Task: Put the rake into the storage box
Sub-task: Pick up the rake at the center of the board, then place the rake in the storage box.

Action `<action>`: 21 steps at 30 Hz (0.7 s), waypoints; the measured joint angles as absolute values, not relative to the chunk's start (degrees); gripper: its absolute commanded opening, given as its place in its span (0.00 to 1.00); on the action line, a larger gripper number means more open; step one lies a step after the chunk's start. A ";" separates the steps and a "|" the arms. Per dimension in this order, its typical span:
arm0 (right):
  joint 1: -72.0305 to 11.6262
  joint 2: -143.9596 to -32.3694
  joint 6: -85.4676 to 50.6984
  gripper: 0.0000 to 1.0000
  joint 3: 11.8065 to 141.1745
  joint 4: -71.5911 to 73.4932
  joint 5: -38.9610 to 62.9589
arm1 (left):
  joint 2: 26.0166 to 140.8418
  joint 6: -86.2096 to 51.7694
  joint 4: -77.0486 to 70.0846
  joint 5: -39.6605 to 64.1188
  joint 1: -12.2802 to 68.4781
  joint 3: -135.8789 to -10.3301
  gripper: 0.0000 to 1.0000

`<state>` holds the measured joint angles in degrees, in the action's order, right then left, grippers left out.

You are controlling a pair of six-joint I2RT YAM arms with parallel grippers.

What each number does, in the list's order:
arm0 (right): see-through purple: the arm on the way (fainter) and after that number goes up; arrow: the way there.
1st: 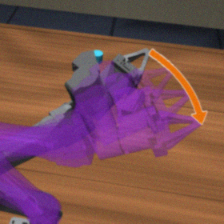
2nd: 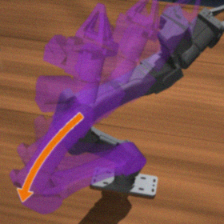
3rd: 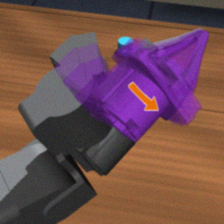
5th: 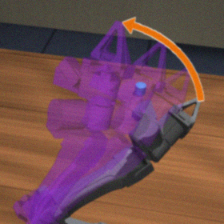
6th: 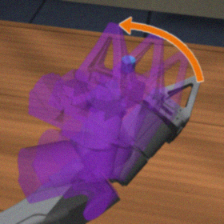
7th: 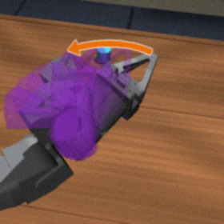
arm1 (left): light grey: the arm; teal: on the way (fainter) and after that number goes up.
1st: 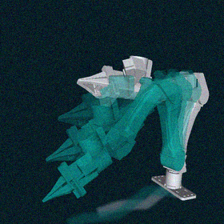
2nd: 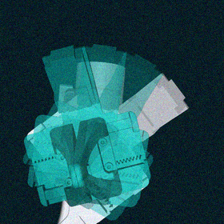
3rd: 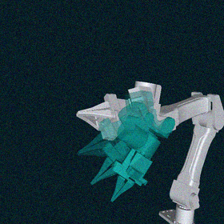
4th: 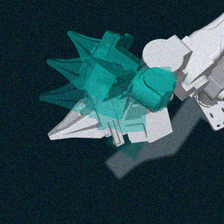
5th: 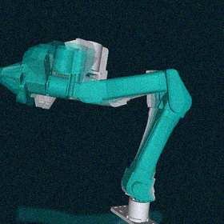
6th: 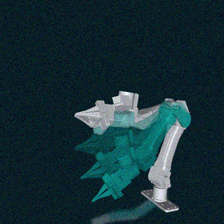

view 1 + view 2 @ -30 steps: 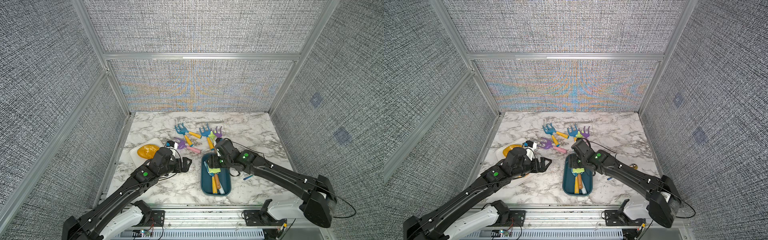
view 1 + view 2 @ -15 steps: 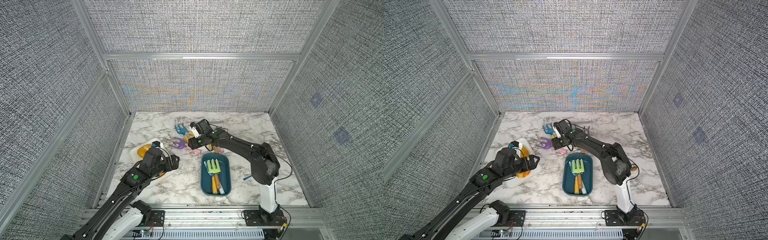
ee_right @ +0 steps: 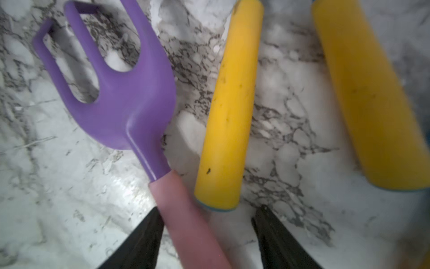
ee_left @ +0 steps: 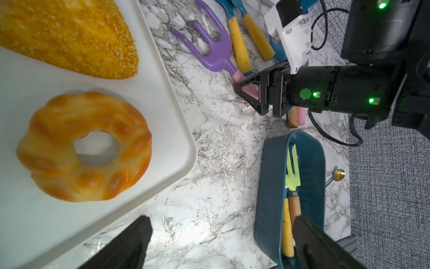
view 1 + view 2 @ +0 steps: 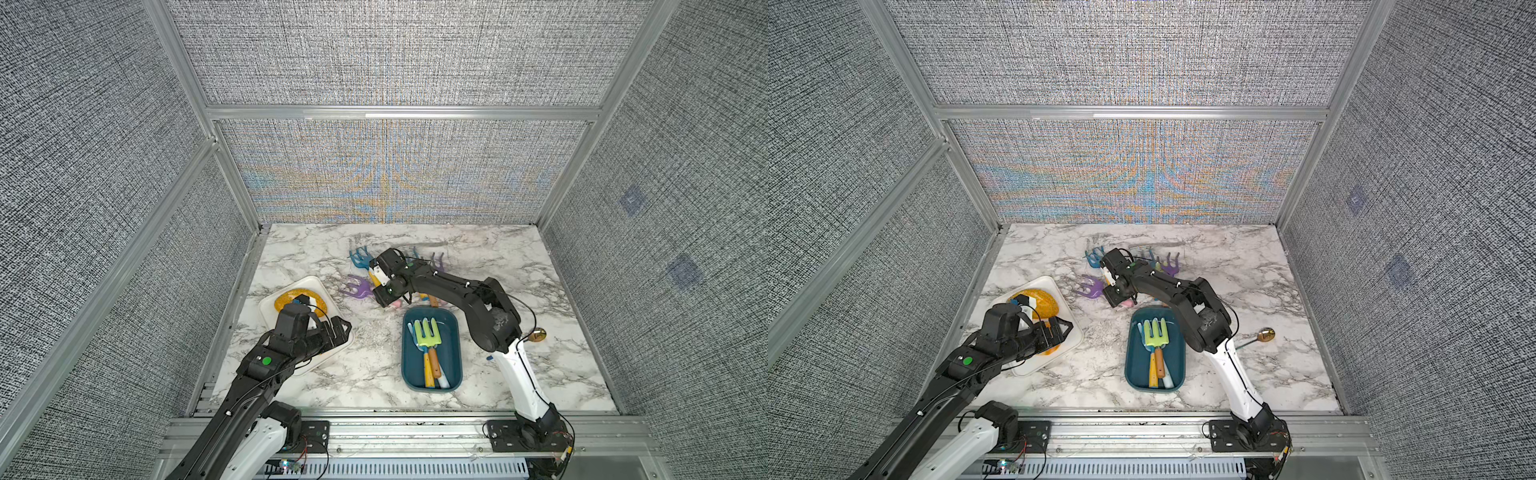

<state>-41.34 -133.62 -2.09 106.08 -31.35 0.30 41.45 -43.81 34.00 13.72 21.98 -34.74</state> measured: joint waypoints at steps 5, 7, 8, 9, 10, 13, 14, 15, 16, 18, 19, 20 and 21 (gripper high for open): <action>-41.63 -133.64 -1.08 0.34 105.97 -31.16 -0.80 | 41.43 -44.38 33.17 15.16 21.91 -34.33 0.99; -41.95 -133.21 -1.13 0.21 105.71 -31.33 -1.06 | 41.43 -44.64 32.73 15.66 21.87 -34.30 0.99; -42.15 -132.90 -0.95 0.16 105.65 -31.66 -1.04 | 41.43 -44.73 32.60 16.03 21.82 -34.28 0.99; -42.46 -132.40 -0.95 0.12 105.62 -31.94 -1.04 | 41.43 -45.17 32.53 16.69 21.82 -34.28 0.99; -42.76 -131.74 -0.97 0.07 105.51 -32.05 -1.04 | 41.43 -45.21 32.36 17.10 21.82 -34.28 0.99; -43.31 -128.64 -1.21 0.01 104.79 -31.70 -1.17 | 41.34 -45.25 31.92 18.31 21.82 -34.68 0.99; -43.42 -127.37 -1.10 0.00 104.29 -31.46 -1.17 | 41.25 -45.25 31.79 18.59 21.80 -34.96 0.99; -43.48 -125.84 -1.15 0.00 103.66 -31.33 -1.17 | 41.19 -45.25 31.77 18.79 21.80 -35.35 0.99; -43.51 -124.18 -1.23 0.00 102.87 -31.16 -1.17 | 41.15 -45.23 31.66 19.29 21.80 -35.75 0.99; -43.59 -120.18 -1.87 0.00 100.42 -30.39 -1.04 | 41.21 -45.19 31.42 20.05 21.80 -36.53 0.99; -43.64 -117.75 -2.55 0.00 98.70 -29.69 -1.02 | 41.34 -44.97 31.38 20.43 21.80 -36.97 0.99; -43.66 -115.52 -3.18 0.00 97.10 -29.17 -0.99 | 41.52 -44.88 31.31 20.91 21.80 -37.34 0.99; -43.70 -112.79 -4.14 0.00 95.02 -28.32 -0.89 | 41.74 -44.58 31.18 21.28 21.82 -37.71 0.99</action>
